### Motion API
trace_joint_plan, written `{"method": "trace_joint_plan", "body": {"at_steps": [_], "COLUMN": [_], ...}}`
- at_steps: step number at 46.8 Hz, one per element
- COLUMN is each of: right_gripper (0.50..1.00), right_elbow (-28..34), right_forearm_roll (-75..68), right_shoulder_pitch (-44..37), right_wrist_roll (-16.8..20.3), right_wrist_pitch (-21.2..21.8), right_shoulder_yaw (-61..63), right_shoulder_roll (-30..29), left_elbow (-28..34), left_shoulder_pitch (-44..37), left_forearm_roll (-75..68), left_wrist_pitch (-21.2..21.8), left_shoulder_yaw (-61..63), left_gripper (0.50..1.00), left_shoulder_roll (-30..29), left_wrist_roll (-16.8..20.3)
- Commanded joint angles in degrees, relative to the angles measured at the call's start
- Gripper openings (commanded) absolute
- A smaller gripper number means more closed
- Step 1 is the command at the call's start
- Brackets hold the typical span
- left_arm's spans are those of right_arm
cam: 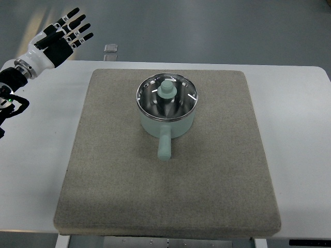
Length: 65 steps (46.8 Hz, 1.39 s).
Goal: Place lid left of pot with left hand
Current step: 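Raise the left hand and swing it toward the saucepan lid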
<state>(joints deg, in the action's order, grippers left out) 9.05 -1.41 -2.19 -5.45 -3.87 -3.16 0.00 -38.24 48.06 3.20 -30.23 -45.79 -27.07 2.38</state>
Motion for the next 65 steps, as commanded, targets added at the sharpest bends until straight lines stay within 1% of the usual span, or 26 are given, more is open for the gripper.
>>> {"method": "trace_joint_plan", "body": {"at_steps": [1, 7, 21, 28, 34, 40, 43, 46, 56, 61, 65], "right_gripper": [0.921, 0.921, 0.921, 0.921, 0.921, 0.921, 0.921, 0.921, 0.923, 0.921, 0.921], "right_elbow": [0.0, 0.0, 0.0, 0.0, 0.0, 0.0, 0.0, 0.0, 0.0, 0.0, 0.0], "right_forearm_roll": [0.0, 0.0, 0.0, 0.0, 0.0, 0.0, 0.0, 0.0, 0.0, 0.0, 0.0], "right_shoulder_pitch": [0.1, 0.0, 0.0, 0.0, 0.0, 0.0, 0.0, 0.0, 0.0, 0.0, 0.1], "right_wrist_roll": [0.0, 0.0, 0.0, 0.0, 0.0, 0.0, 0.0, 0.0, 0.0, 0.0, 0.0], "right_wrist_pitch": [0.0, 0.0, 0.0, 0.0, 0.0, 0.0, 0.0, 0.0, 0.0, 0.0, 0.0], "right_shoulder_yaw": [0.0, 0.0, 0.0, 0.0, 0.0, 0.0, 0.0, 0.0, 0.0, 0.0, 0.0], "right_shoulder_roll": [0.0, 0.0, 0.0, 0.0, 0.0, 0.0, 0.0, 0.0, 0.0, 0.0, 0.0], "left_elbow": [0.0, 0.0, 0.4, 3.3, 4.5, 8.8, 10.3, 10.4, 8.7, 7.5, 7.2], "left_shoulder_pitch": [0.4, 0.5, 3.1, 4.5, 7.1, 9.8, 10.8, 11.7, 13.2, 13.3, 14.4], "left_forearm_roll": [0.0, -0.1, -0.1, -0.4, -0.7, -2.1, -4.2, -7.8, -19.2, -23.2, -28.9], "left_wrist_pitch": [0.0, 0.0, -0.9, -1.1, -1.2, -2.8, -3.8, -4.1, -4.1, -4.2, -4.1], "left_shoulder_yaw": [-0.1, 0.0, 2.5, 4.0, 8.7, 11.5, 12.0, 12.0, 10.3, 9.6, 9.7], "left_gripper": [0.996, 0.994, 0.994, 0.994, 0.994, 0.994, 0.994, 0.994, 0.994, 0.994, 0.994], "left_shoulder_roll": [0.3, 1.8, 1.1, 1.1, 1.2, 1.8, 2.1, 2.1, 1.5, 1.2, 1.2], "left_wrist_roll": [0.1, 0.1, 0.0, 0.1, 0.2, 0.4, 0.4, 0.5, 0.9, 1.7, 3.5]}}
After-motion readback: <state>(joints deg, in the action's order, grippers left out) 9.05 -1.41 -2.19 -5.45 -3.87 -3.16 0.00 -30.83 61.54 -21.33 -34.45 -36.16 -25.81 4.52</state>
